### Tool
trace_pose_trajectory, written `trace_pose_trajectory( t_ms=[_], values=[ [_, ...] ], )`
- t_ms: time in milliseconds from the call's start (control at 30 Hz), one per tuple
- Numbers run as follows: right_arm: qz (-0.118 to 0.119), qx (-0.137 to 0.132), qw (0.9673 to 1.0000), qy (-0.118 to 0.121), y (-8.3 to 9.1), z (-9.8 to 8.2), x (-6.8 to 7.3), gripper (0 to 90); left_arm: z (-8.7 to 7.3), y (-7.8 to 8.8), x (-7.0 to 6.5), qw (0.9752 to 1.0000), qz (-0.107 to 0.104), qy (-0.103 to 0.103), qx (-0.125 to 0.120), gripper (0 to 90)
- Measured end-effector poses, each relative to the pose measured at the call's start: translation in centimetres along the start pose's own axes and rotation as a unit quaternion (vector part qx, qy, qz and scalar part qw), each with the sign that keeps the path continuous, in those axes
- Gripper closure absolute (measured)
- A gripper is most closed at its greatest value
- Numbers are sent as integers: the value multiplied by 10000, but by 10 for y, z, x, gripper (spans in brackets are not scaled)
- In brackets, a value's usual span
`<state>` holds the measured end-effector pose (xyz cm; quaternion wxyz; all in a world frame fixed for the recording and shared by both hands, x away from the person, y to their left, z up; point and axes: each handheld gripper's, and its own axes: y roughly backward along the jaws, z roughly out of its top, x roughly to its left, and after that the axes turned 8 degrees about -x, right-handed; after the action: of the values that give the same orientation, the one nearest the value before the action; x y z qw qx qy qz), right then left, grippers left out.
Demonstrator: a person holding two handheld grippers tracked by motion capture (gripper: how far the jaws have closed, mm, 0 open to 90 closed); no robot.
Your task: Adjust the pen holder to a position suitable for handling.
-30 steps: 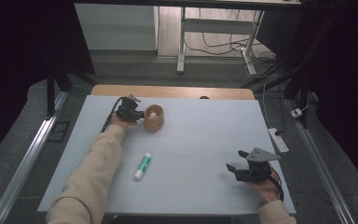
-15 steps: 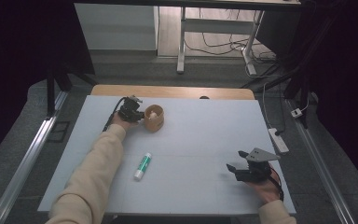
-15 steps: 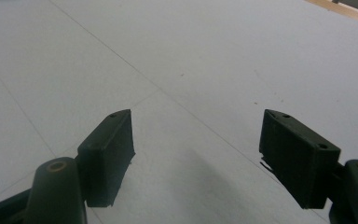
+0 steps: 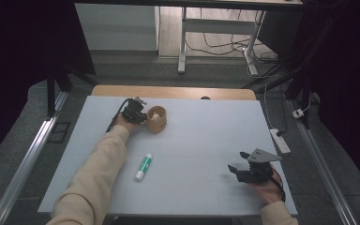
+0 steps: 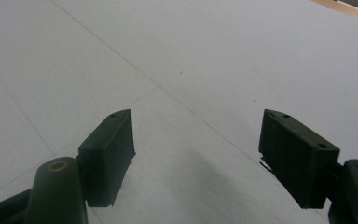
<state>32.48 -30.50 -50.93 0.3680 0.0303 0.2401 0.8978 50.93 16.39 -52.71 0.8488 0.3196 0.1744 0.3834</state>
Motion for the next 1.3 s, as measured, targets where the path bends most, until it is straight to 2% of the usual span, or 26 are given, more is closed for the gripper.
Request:
trace_pose_trajectory(
  t_ms=[333,1100,1300],
  values=[
    [9,5,10000,-10,-1,0,0,259,7,-7,-21,9995,-192,-233,53,890],
    [39,-3,10000,12,-1,0,1,260,20,-23,-59,9970,-541,-544,70,890],
    [45,-2,10000,6,-1,0,1,259,22,-20,-63,9961,-461,-749,59,889]
  ],
)
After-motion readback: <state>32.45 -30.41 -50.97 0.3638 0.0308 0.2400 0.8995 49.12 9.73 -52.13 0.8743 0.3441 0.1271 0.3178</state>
